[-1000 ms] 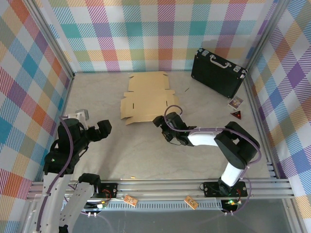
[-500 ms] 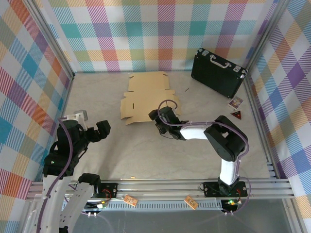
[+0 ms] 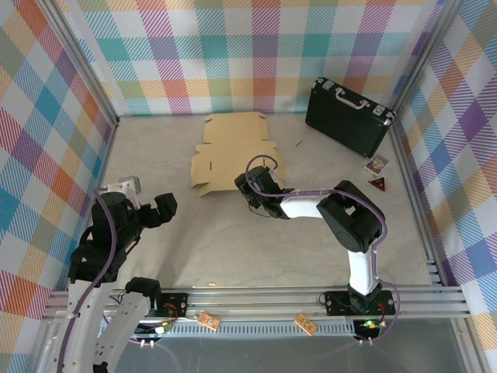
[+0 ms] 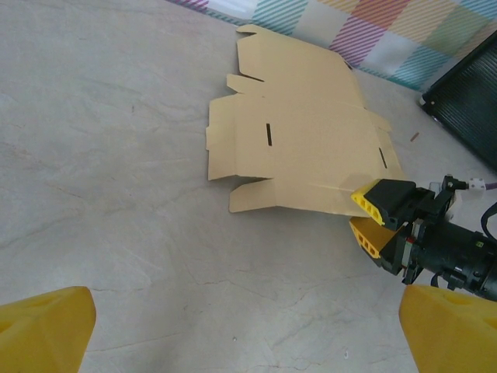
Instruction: Fold the paper box
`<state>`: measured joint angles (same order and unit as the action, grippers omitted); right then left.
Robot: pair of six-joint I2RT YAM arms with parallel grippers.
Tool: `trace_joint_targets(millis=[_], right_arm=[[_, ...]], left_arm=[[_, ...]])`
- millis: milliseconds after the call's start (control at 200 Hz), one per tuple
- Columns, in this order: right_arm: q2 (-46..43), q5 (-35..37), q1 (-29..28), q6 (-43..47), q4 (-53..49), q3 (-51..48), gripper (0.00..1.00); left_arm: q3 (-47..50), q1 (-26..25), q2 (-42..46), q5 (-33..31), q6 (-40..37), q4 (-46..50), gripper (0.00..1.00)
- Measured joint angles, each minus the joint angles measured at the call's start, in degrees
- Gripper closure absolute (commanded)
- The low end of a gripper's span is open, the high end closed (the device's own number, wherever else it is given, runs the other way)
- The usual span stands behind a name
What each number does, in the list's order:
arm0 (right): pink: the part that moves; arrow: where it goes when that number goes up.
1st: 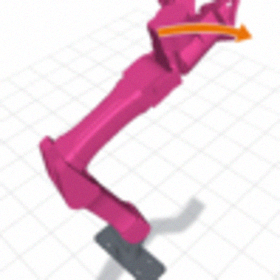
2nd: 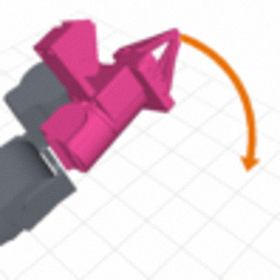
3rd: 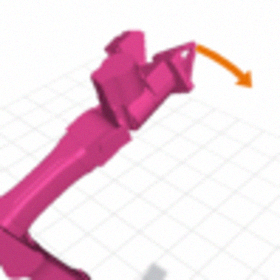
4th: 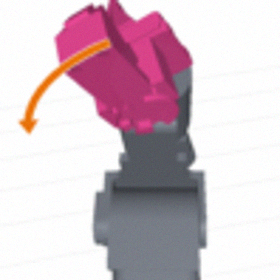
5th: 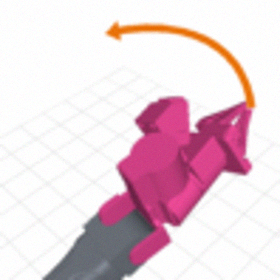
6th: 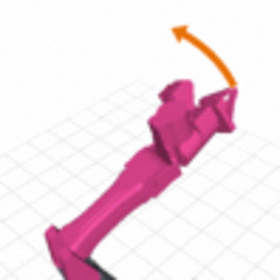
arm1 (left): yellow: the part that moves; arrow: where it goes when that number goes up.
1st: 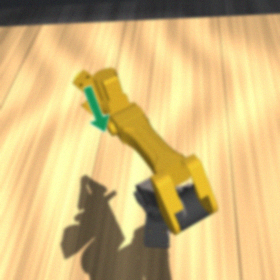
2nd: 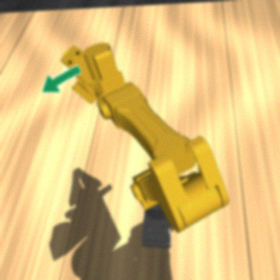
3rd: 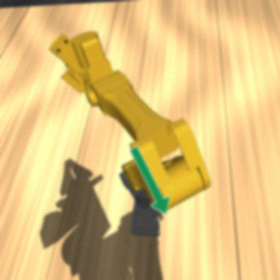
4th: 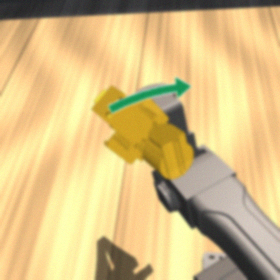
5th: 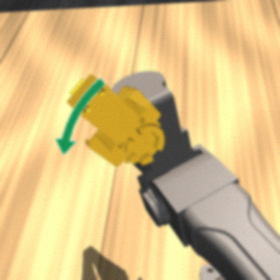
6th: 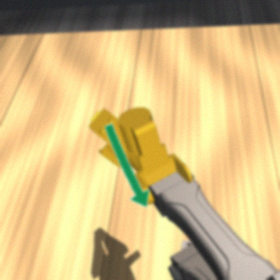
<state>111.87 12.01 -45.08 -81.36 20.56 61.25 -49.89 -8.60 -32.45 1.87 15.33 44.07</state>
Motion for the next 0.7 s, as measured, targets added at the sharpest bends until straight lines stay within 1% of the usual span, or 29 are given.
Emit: trace_joint_targets(millis=[145,305,520,625,700], right_arm=[[0.0,1.4,0.3,1.6,0.0,0.2,0.72],[0.0,1.7,0.9,4.9,0.5,0.3,1.0],[-0.7,1.7,2.2,11.0,0.3,3.1,1.0],[-4.0,1.7,2.4,15.8,-1.9,3.3,1.0],[-8.1,1.7,2.4,20.3,-5.3,3.5,1.0]], left_arm=[[0.2,-0.3,0.0,0.0,0.0,0.0,0.0],[0.3,-0.4,0.0,0.0,0.0,0.3,0.0],[0.3,-1.2,0.0,-0.1,0.0,0.8,0.0],[0.3,-1.6,0.0,-0.1,0.0,0.9,0.0],[0.3,-1.8,0.0,-0.1,0.0,0.9,0.0]])
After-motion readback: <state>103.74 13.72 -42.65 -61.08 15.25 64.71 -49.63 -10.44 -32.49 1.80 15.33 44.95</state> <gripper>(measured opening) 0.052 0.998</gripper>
